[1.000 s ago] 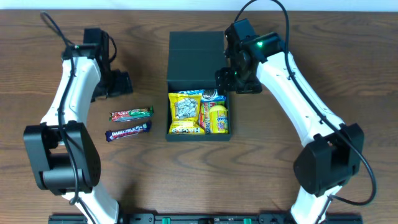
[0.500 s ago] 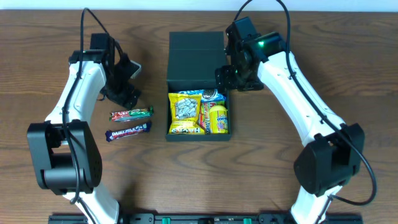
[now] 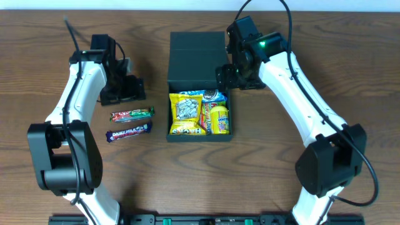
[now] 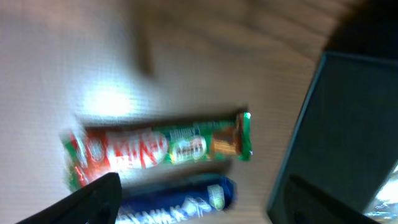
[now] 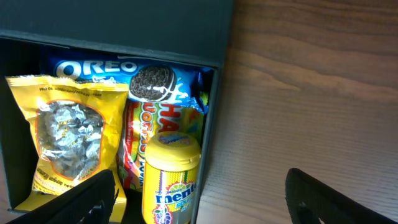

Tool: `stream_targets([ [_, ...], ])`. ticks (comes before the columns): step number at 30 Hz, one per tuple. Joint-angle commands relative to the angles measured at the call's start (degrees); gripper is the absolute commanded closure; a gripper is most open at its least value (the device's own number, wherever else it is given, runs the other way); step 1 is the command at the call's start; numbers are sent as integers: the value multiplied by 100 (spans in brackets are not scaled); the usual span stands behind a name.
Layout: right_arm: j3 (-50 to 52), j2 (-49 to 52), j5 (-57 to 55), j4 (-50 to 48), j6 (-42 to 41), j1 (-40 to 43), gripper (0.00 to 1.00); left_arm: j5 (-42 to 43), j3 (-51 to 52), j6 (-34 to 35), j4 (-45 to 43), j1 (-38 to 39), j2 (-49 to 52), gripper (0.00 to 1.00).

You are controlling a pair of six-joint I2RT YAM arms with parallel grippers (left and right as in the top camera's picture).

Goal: Pack container
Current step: 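Grasp the KitKat Milo bar with the left gripper and lift it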

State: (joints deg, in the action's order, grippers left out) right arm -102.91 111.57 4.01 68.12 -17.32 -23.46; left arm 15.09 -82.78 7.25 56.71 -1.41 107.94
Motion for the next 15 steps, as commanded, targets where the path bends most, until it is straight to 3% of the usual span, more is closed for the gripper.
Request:
stream_targets([
  [1, -81, -79, -83, -2, 157, 31, 13, -197, 39, 2409, 339, 4, -4, 25],
  [3, -81, -79, -83, 2, 175, 31, 12, -367, 111, 3464, 599, 4, -4, 21],
  [6, -81, -79, -81, 4, 175, 31, 12, -367, 321, 4437, 597, 7, -4, 18],
  [15, -81, -79, -83, 0, 175, 31, 11, -387, 1152, 5628, -730, 4, -4, 16],
])
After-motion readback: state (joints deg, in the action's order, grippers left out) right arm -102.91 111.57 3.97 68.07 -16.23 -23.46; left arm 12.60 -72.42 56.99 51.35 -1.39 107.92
